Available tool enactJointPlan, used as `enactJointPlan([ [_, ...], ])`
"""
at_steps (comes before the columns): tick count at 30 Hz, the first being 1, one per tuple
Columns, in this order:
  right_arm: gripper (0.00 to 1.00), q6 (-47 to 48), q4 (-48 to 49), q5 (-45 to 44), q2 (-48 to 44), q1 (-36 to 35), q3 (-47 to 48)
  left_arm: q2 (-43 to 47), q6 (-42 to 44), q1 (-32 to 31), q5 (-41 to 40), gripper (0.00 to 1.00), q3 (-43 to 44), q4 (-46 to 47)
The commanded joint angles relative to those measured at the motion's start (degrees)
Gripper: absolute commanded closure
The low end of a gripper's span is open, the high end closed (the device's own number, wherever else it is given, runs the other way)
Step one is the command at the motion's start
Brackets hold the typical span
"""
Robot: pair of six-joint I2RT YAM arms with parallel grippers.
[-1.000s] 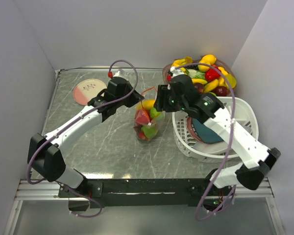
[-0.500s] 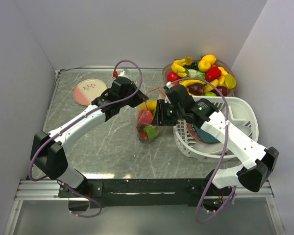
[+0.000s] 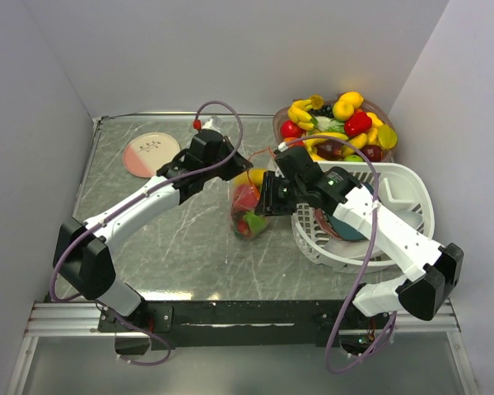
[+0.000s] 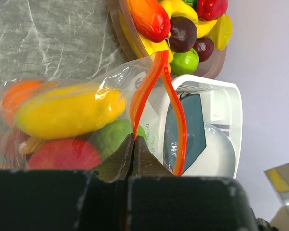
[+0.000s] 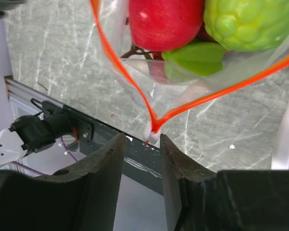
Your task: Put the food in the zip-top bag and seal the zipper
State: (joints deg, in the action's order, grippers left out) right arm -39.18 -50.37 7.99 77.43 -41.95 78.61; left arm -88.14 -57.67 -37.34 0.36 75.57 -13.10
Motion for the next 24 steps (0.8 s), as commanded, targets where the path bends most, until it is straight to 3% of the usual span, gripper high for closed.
enactJointPlan([
  [1, 0.58, -0.8, 1.4, -0.9, 0.1, 0.7, -0.8, -0.3, 1.8, -0.5, 1.0, 0.98, 2.0, 3.1],
  [24, 0.62, -1.8, 3.3, -4.7, -3.1, 3.0, -4.3, 0.1, 3.0, -2.3, 0.3, 0.98, 0.7, 3.8],
])
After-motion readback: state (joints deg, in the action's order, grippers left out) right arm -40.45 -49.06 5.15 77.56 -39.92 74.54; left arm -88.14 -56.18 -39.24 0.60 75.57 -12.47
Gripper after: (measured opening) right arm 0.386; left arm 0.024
